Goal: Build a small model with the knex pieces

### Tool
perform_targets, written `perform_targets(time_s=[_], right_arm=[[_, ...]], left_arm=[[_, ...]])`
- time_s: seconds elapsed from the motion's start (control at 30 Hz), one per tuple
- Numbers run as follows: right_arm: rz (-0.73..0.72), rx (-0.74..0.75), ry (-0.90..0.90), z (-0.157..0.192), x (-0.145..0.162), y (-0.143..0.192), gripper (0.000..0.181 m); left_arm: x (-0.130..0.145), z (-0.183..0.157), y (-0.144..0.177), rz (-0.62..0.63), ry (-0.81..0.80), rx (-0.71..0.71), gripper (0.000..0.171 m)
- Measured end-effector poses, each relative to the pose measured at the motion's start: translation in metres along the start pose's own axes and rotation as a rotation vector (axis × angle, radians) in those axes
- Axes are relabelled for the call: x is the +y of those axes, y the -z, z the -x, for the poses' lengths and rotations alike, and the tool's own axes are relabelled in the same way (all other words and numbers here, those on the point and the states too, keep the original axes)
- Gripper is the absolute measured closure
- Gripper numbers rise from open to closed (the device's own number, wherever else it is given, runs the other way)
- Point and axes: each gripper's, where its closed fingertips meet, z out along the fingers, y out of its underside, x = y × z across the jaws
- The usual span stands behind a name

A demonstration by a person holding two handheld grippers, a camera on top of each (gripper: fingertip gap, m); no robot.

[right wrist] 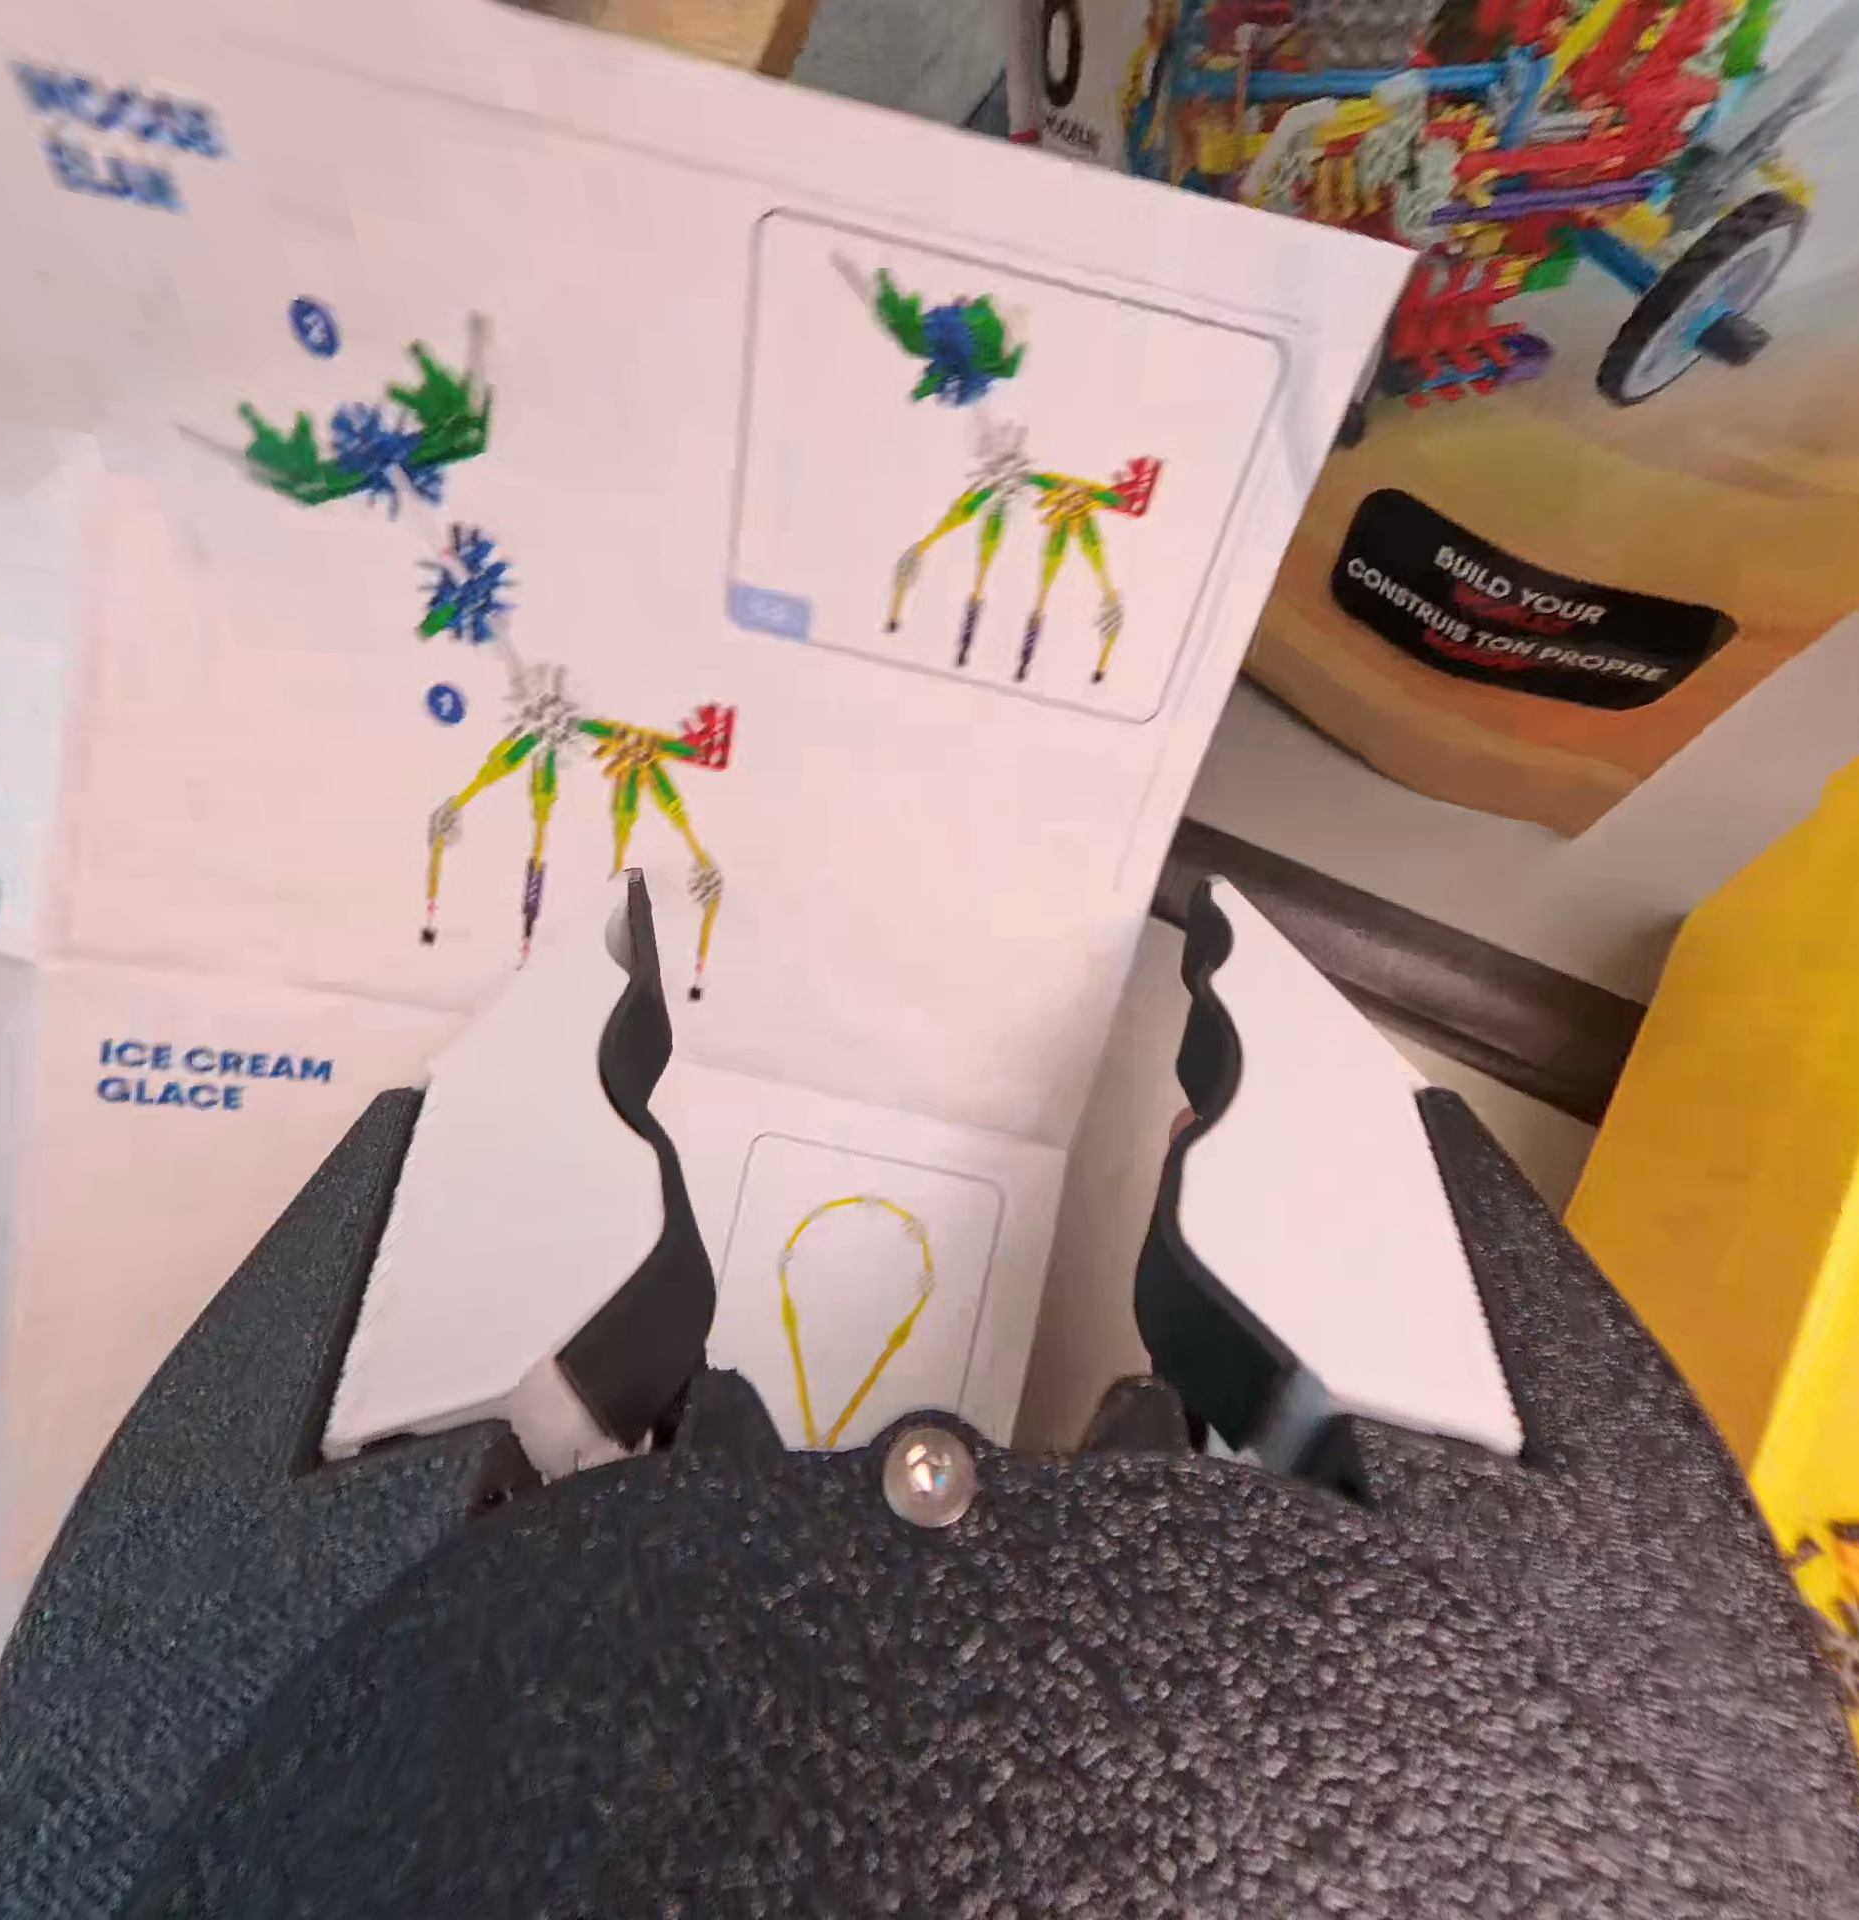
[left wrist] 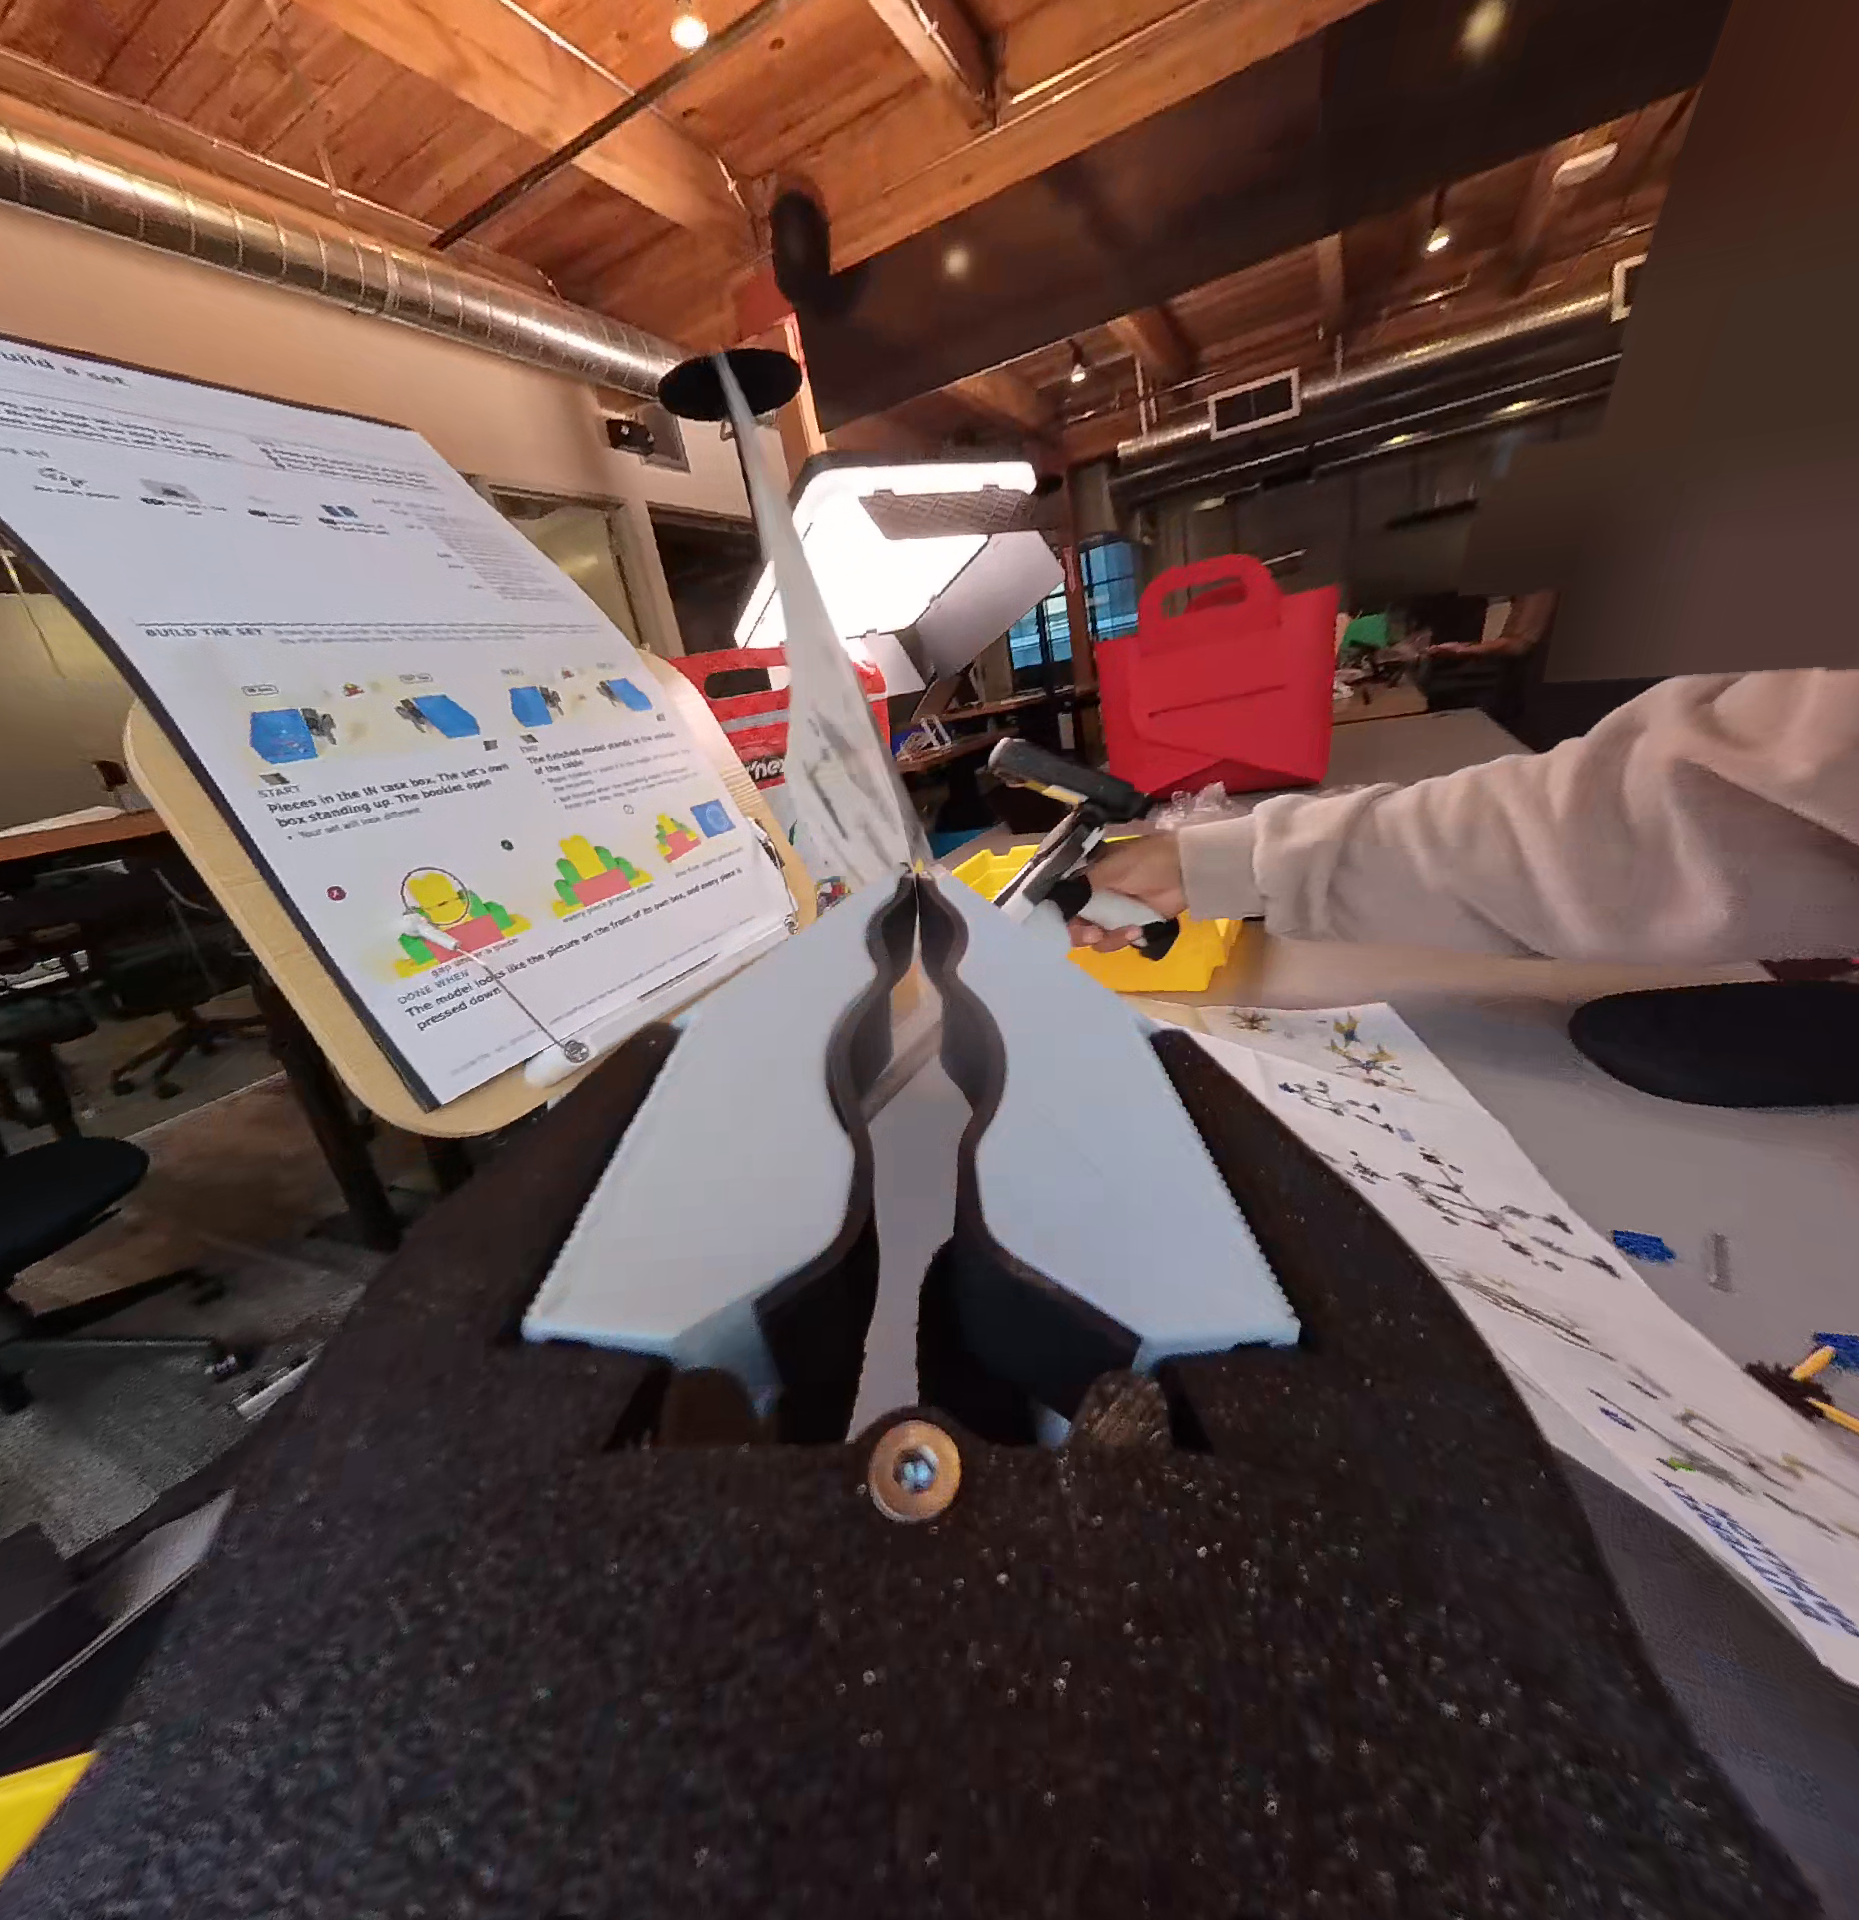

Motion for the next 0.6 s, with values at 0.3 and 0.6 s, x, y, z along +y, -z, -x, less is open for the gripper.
perform_targets(time_s=[0.3, 0.6], right_arm=[[-0.046, -0.329, -0.172, 0.019, -0.018, -0.009, 0.181], [-0.435, -0.052, 0.088, -0.011, -0.099, 0.098, 0.181]], left_arm=[[0.000, 0.023, 0.032, -0.035, 0.074, -0.042, 0.171], [0.066, 0.100, 0.004, 0.290, 0.058, -0.441, 0.171]])
